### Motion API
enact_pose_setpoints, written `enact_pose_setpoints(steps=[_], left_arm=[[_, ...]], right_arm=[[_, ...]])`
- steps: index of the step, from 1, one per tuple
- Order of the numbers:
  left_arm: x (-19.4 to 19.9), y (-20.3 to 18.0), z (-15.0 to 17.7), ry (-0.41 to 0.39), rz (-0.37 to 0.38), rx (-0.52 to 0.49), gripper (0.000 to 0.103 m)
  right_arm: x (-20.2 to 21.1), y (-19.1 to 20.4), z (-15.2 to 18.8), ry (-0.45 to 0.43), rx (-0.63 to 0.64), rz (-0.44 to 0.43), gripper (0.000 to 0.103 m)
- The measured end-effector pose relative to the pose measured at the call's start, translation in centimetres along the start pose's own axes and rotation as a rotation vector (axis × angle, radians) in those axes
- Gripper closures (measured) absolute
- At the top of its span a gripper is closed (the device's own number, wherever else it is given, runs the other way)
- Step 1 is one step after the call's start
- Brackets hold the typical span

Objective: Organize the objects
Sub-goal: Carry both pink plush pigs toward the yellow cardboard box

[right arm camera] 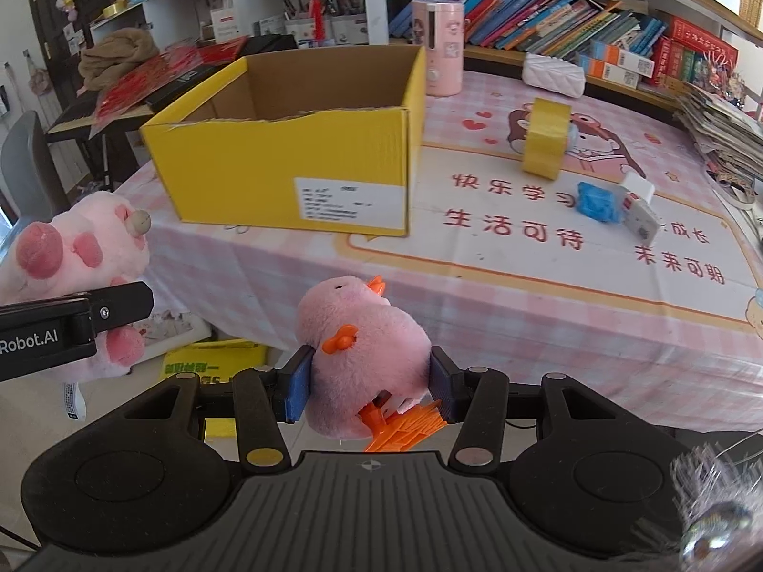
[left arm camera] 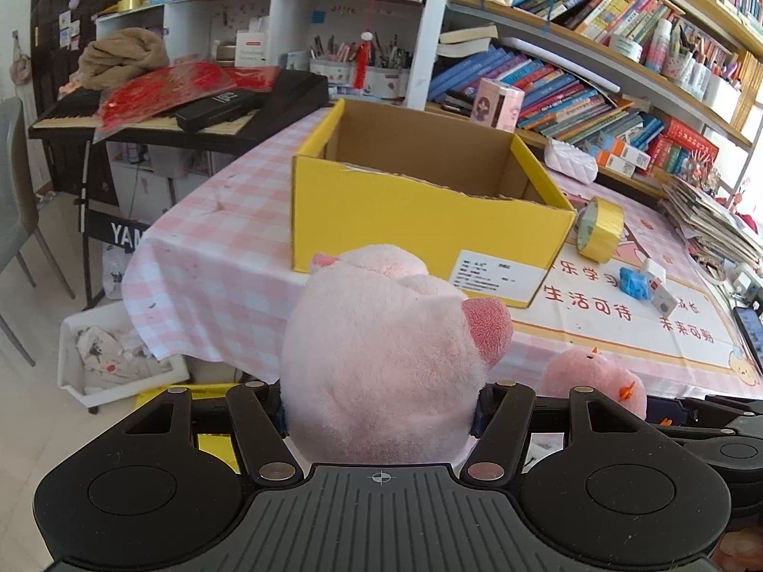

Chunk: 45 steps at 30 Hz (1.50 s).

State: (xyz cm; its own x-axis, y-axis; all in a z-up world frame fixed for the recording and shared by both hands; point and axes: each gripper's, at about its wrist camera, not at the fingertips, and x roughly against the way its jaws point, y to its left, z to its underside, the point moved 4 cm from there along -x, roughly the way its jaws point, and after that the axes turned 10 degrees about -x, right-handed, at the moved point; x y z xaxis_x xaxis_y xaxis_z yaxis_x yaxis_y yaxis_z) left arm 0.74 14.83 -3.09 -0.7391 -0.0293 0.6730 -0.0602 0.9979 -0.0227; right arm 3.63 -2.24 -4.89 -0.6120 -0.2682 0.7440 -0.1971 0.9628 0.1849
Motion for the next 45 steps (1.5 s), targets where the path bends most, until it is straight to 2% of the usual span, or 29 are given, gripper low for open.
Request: enact_pose_setpoints(steps=[18,23,26,31,37,45], left_arm=[[0.8,1.4,-0.1,-0.036,-0.002,-0.004,0.041],[1.0,1.7,-0.7,-0.066,-0.007,-0.014,0.041],[1.1,1.7,-1.8,-0.097,-0.006,-0.022,0.041],[1.5,2.1,-4.7,-0.183,-0.019,-0.035,0.041],[0.3,2.3,-8.5,-0.235,-0.035,-0.042,0.041],[-3.0,2.0,-12.4,-0.252,-0.060,-0.050,0.041]], right_arm=[[0.0,2.6,0.0,0.004,0.028,-0.009,0.056],[-0.2,3.1,-0.3,-0.003,0.045,-0.020,0.056],[0.1,3.3,-1.0,-0.037,0.049,-0.024,0.056],[0.7,3.2,-3.9,-0.141,0.018,-0.033,0.056],[1.0,3.8,-8.8,-0.277,0.017,-0.037,0.056],[-2.2,4.1,-13.9,-0.333,0.061,-0.036,0.056]])
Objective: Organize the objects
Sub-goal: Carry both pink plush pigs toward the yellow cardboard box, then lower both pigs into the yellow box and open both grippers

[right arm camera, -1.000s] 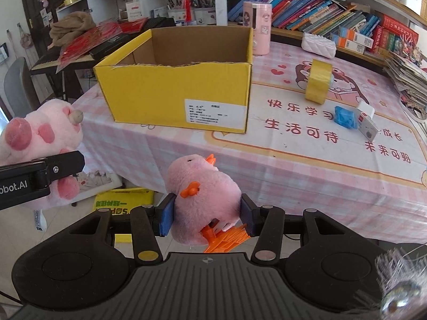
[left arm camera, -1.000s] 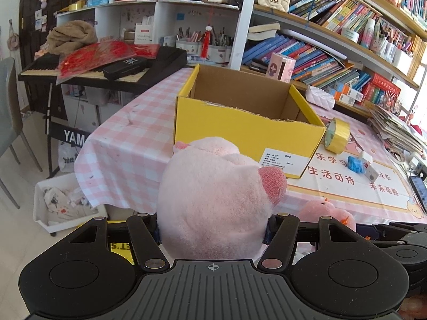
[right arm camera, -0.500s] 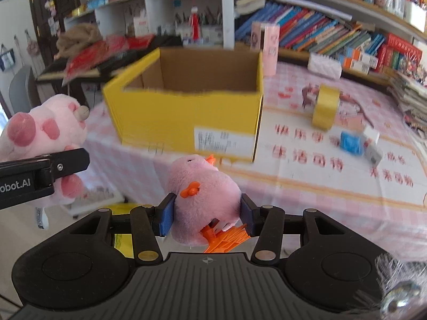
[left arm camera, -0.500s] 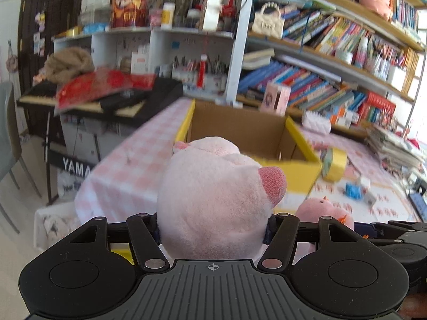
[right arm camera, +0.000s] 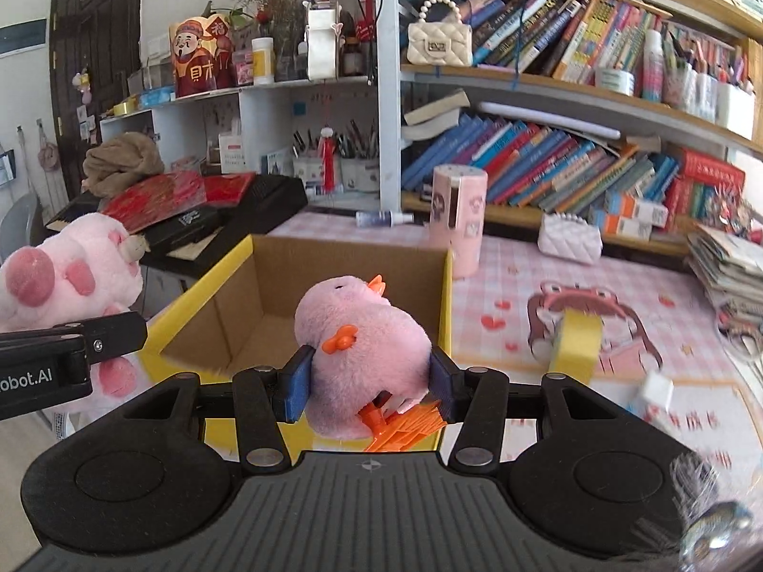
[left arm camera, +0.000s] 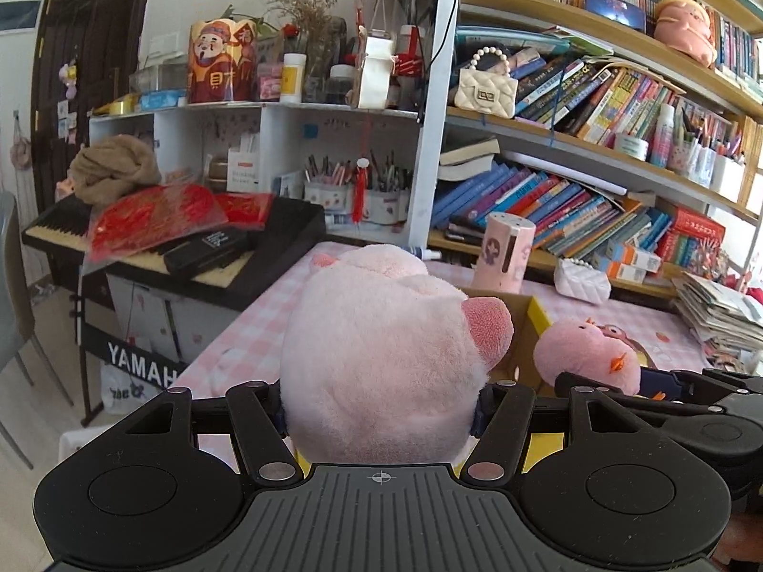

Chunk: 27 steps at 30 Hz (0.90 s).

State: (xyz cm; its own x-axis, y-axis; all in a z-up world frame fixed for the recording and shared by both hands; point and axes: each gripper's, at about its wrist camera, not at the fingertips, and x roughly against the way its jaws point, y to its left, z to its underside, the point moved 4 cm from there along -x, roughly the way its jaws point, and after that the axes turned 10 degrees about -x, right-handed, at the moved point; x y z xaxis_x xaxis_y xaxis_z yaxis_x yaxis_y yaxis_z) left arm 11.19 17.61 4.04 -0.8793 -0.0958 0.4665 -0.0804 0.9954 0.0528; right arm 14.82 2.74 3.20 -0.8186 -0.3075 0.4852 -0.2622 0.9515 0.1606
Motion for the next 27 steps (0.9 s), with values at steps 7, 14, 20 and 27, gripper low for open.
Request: enact_pose_setpoints(steps=[7,14,20,27], left_arm=[[-4.3,-0.8,-1.0,0.046,-0.021,-0.003,0.041],[-7.6,-1.7,-1.1,0.113,-0.036,-0.022,0.041],[-10.2,-2.3,-0.5,0.184,-0.047,-0.029,0.041],[-12.0,-3.1,0.3,0.242,-0.050,-0.041,0.041]], right_arm=[[-5.1,-0.1,-1.0,0.042,0.086,-0.014,0.056],[-9.6,-0.2,-0.5,0.147,0.150,-0.053,0.056],[-12.4,-0.3,0.2,0.224,0.210,-0.087,0.056],[-13.8,-0.1,0.5,0.257,0.332,-0.163,0.055]])
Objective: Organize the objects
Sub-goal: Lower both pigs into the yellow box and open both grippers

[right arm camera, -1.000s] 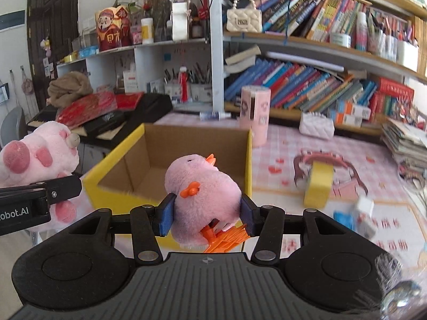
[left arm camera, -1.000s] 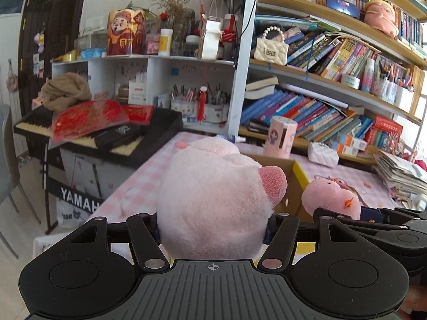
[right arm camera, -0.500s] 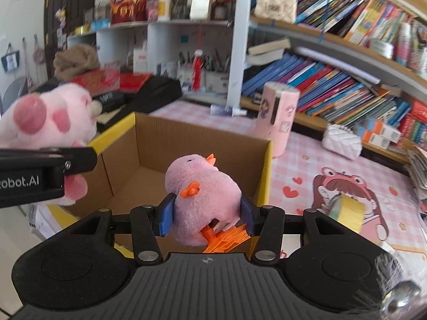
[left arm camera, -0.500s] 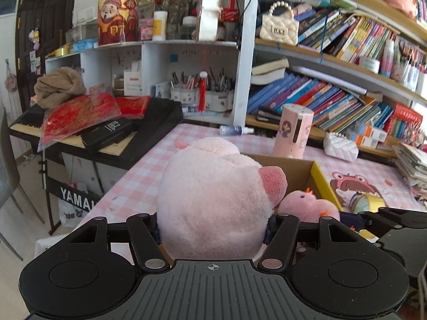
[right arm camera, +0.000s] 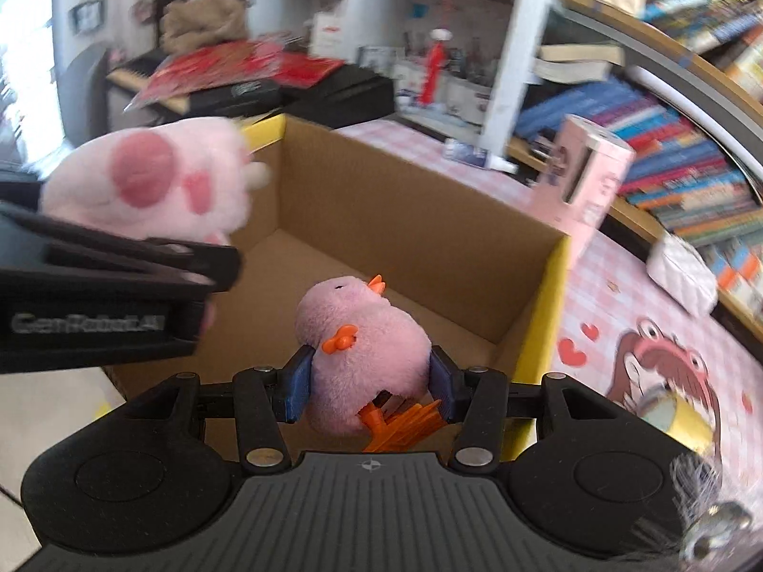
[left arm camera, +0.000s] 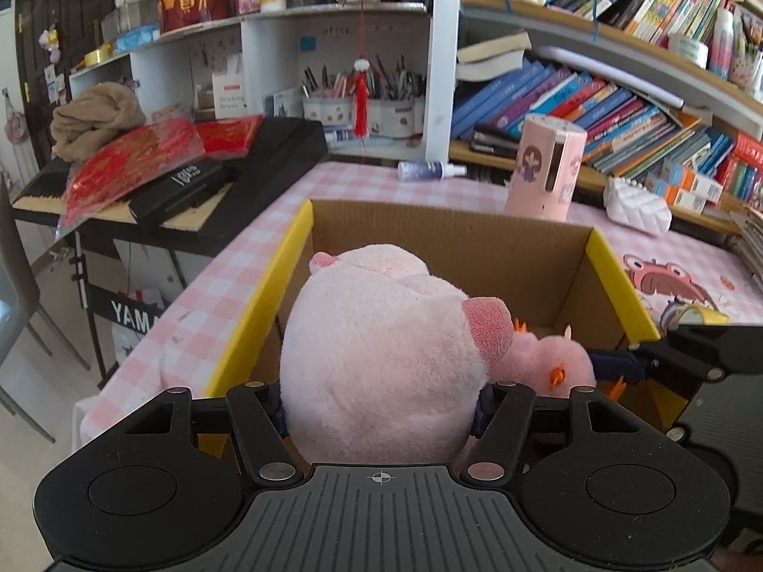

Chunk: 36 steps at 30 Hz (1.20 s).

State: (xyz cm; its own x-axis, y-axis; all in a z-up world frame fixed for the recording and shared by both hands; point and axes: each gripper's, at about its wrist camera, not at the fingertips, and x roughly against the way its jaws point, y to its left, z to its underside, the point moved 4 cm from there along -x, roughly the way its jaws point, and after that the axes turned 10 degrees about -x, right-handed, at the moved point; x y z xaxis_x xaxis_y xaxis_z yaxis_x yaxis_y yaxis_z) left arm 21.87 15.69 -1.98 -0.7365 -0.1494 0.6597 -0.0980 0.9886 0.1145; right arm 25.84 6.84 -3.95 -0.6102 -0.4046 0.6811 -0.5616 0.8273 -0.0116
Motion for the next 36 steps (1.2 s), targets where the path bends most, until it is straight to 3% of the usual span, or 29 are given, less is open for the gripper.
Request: enact_pose_setpoints(steps=[10,16,36], left_arm=[[-1.7,-1.7,-0.1,0.051,0.005,-0.037,0.041],[-2.6,-2.8,-0.4,0.067,-0.021,-0.108,0.040],[-2.5,-3.1,-0.6,0.054,-0.032,-0.067,0.034]], right_arm=[[-0.6,-2.2,-0.3,0.032,0.143,-0.102,0.055],[-1.0,-3.0,-0.5,0.052,0.210,-0.112,0.055],[-0.8,-2.9,-0.5,0.040,0.196,-0.101,0.053]])
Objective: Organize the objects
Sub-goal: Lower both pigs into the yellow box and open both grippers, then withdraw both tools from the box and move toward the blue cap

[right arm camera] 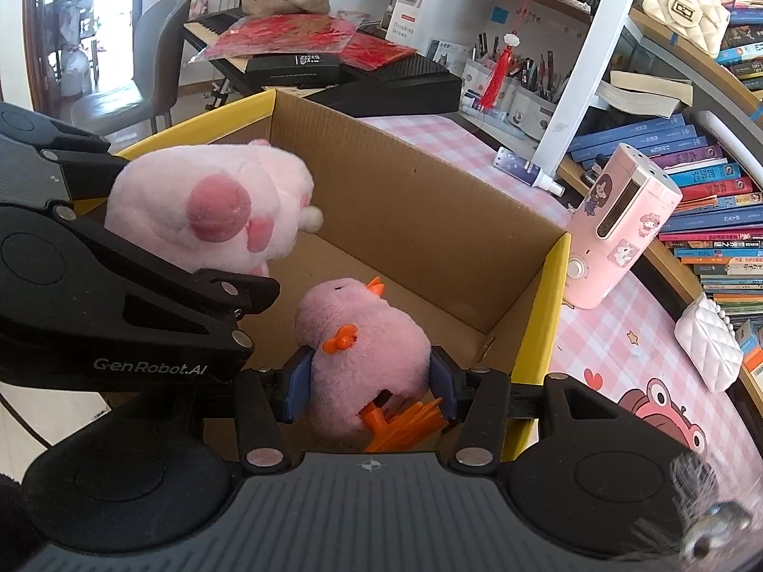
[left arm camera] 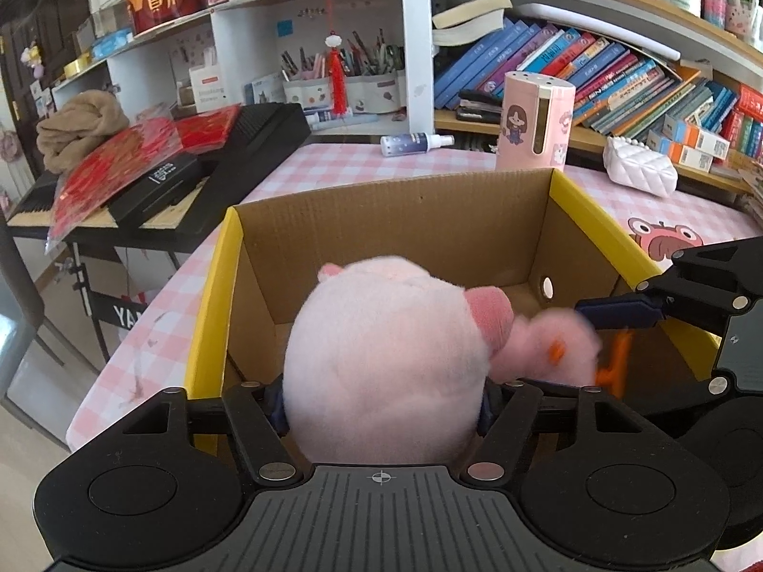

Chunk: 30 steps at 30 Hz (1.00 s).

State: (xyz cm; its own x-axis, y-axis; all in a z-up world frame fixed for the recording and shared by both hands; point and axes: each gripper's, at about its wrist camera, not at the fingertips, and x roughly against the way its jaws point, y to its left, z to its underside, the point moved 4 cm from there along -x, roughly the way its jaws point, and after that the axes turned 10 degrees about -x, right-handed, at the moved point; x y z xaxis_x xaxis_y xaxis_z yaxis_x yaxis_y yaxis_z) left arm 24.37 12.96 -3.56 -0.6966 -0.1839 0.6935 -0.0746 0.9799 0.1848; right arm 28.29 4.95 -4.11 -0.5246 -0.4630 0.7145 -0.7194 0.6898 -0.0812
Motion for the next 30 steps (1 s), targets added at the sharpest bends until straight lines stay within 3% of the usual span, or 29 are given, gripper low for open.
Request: enact_pose_setpoints(steps=[4,6,12,17,23,30], left_arm=[[0.7,0.2,0.0,-0.025,-0.016,0.015,0.029],[1.6,0.4,-0.1,-0.074,-0.024,0.025,0.025],[4.9,0.6,-0.7,-0.214,-0.052,0.057,0.021],[6.9,1.1,-0.7,-0.275,-0.045,0.089,0.021],[8.5,1.7,0.9,-0.283,-0.039,0.097,0.021],[10.0,2.0,3.9,-0.239,-0.035,0.099,0.021]], right_arm=[[0.3,-0.1,0.0,-0.021,-0.019,0.010,0.044],[0.7,-0.2,-0.1,-0.041,-0.039,0.013,0.041],[3.2,-0.5,-0.6,-0.151,-0.144,0.038,0.037],[5.8,-0.7,-0.3,-0.230,-0.214,0.106,0.037],[8.9,-0.9,1.2,-0.281,-0.325,0.202,0.035],[11.4,0.5,3.7,-0.298,-0.405,0.293,0.033]])
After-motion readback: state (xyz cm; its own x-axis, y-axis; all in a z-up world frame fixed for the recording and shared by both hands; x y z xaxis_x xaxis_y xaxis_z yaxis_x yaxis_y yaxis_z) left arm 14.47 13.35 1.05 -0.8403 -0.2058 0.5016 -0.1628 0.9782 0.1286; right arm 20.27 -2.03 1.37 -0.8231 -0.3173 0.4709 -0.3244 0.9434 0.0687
